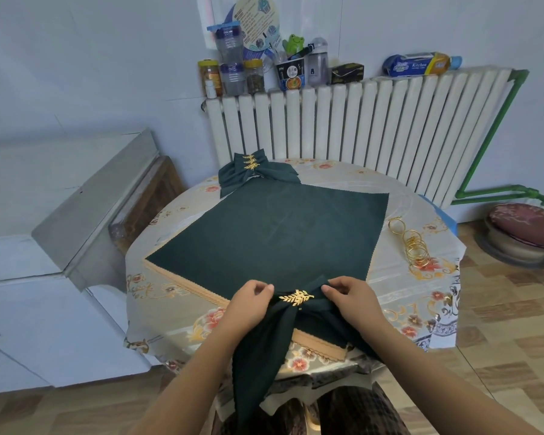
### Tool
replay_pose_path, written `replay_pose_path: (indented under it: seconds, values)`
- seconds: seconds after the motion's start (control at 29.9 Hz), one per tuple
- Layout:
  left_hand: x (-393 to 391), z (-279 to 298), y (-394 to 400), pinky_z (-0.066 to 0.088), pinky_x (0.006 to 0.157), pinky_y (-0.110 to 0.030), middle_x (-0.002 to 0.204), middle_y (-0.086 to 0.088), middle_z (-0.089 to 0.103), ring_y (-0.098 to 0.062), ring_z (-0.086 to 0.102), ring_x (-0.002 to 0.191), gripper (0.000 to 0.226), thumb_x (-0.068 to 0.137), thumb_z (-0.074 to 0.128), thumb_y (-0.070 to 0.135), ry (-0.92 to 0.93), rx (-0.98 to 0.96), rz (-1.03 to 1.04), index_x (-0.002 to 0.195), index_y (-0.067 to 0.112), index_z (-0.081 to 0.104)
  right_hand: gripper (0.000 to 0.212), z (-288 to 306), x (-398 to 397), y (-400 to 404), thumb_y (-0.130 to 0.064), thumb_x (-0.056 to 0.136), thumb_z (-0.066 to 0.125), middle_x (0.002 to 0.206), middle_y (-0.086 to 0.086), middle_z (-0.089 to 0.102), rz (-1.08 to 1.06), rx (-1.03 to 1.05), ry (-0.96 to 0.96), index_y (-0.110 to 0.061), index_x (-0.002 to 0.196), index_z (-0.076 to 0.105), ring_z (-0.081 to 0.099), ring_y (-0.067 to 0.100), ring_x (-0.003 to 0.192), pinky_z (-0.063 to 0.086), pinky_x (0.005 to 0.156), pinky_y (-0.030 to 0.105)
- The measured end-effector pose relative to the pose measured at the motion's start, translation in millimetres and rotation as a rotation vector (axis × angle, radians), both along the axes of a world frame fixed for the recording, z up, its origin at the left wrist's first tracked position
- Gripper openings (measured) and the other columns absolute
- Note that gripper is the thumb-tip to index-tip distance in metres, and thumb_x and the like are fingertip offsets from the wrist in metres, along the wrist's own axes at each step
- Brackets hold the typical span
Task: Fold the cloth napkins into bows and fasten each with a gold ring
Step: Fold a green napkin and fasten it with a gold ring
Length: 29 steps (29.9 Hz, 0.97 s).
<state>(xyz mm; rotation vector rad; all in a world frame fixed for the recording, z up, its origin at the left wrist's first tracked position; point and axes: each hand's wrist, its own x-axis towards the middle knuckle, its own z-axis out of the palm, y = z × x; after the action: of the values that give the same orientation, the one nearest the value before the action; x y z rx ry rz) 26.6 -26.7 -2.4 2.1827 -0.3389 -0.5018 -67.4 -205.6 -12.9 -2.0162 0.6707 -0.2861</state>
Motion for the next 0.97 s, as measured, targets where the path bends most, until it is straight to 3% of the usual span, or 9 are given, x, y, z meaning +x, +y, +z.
replay_pose_path:
  seconds: [0.07, 0.17, 0.37, 0.53, 0.67, 0.84, 0.97]
  values:
    - [7.7, 3.7, 3.0, 0.045, 0.088, -0.03, 0.11, 0.004, 0.06, -0.013, 0.056, 0.101, 0.024, 0.094, 0.053, 0.032, 0.054, 0.015, 0.0, 0.113, 0.019, 0.056, 0.004, 2.9, 3.4, -2.8, -0.024, 0.089, 0.063, 0.079, -0.014, 0.064, -0.026, 0.05, -0.03, -0.024, 0.087, 0.066, 0.059, 0.001, 0.078, 0.04, 0.063, 0.014]
    - [18.4, 16.6, 1.7, 0.045, 0.083, -0.027, 0.106, 0.004, 0.059, -0.012, 0.057, 0.098, 0.019, 0.091, 0.061, 0.026, 0.099, -0.147, 0.053, 0.108, 0.02, 0.053, 0.007, 10.9, 15.4, -7.1, -0.024, 0.088, 0.064, 0.087, -0.008, 0.068, -0.083, 0.14, -0.107, -0.019, 0.092, 0.067, 0.061, 0.005, 0.081, 0.043, 0.068, 0.016]
    - [67.9, 39.5, -27.5, 0.045, 0.08, -0.025, 0.1, 0.002, 0.063, -0.012, 0.059, 0.093, 0.02, 0.085, 0.069, 0.023, -0.02, -0.368, 0.273, 0.1, 0.015, 0.059, 0.014, 38.7, 77.4, -27.1, -0.031, 0.087, 0.064, 0.089, -0.006, 0.064, -0.164, 0.142, -0.204, -0.021, 0.093, 0.057, 0.06, 0.013, 0.083, 0.042, 0.066, 0.026]
    - [122.5, 51.8, -51.3, 0.044, 0.078, -0.024, 0.093, 0.006, 0.064, -0.007, 0.058, 0.085, 0.014, 0.084, 0.071, 0.024, -0.123, -0.382, 0.378, 0.092, 0.017, 0.062, 0.005, 55.4, 135.4, -50.2, -0.027, 0.089, 0.062, 0.093, -0.004, 0.066, -0.12, 0.127, -0.219, -0.025, 0.094, 0.061, 0.062, 0.015, 0.087, 0.046, 0.075, 0.028]
    - [192.3, 59.2, -73.1, 0.042, 0.081, -0.023, 0.098, 0.006, 0.063, -0.009, 0.057, 0.09, 0.01, 0.087, 0.066, 0.024, -0.217, -0.336, 0.376, 0.094, 0.021, 0.059, 0.015, 61.8, 208.5, -69.2, -0.024, 0.089, 0.061, 0.099, -0.005, 0.066, -0.067, 0.117, -0.217, -0.024, 0.105, 0.062, 0.061, 0.014, 0.094, 0.048, 0.088, 0.031]
    - [252.6, 56.7, -86.3, 0.04, 0.089, -0.021, 0.111, 0.01, 0.058, -0.006, 0.053, 0.099, 0.032, 0.09, 0.062, 0.031, -0.237, -0.306, 0.243, 0.118, 0.016, 0.056, 0.031, 54.3, 268.8, -81.6, -0.022, 0.089, 0.061, 0.109, -0.011, 0.06, 0.036, 0.099, -0.214, -0.026, 0.119, 0.056, 0.057, 0.01, 0.096, 0.045, 0.09, 0.029]
    - [296.7, 41.3, -92.5, 0.039, 0.103, -0.028, 0.13, 0.004, 0.052, -0.012, 0.05, 0.117, 0.06, 0.08, 0.075, 0.028, -0.184, -0.285, 0.151, 0.131, 0.018, 0.045, 0.051, 35.5, 318.2, -88.4, -0.024, 0.085, 0.066, 0.12, -0.019, 0.056, 0.125, 0.059, -0.164, -0.035, 0.13, 0.045, 0.059, 0.009, 0.102, 0.045, 0.099, 0.041]
